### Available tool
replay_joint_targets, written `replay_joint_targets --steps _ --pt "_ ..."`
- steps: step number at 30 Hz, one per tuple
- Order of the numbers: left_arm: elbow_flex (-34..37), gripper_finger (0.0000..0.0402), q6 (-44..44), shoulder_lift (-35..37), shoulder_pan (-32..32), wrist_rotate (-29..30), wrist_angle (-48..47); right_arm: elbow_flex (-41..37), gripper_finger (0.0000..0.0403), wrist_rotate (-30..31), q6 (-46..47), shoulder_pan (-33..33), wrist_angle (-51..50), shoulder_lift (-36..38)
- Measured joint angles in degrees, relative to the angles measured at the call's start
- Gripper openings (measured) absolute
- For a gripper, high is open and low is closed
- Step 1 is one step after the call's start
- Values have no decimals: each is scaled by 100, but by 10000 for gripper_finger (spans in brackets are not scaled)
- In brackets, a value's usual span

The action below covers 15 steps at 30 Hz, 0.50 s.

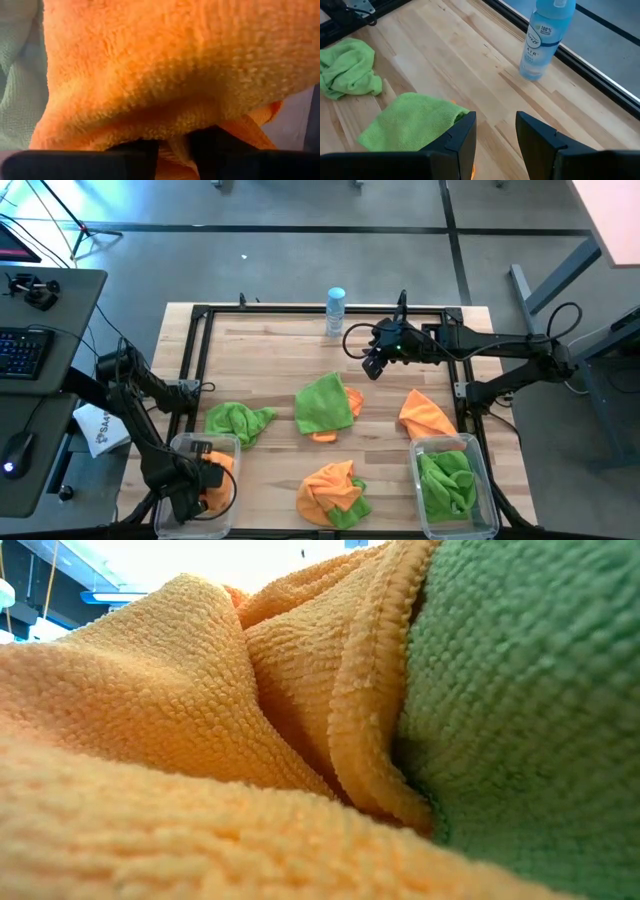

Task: Sort microfiber towel by color & place in baskets
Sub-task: Put the orange microfiber cloth into the left transparent bin

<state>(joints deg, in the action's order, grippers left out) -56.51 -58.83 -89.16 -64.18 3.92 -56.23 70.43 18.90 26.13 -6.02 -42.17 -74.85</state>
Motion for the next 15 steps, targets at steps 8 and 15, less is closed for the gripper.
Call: replay_joint_targets --steps 8,15 --pt "-328 117 -83 502 0 -24 -211 0 133 0 107 6 9 0" --pt "-757 118 -482 1098 0 -32 -876 0 133 1 322 6 89 -8"
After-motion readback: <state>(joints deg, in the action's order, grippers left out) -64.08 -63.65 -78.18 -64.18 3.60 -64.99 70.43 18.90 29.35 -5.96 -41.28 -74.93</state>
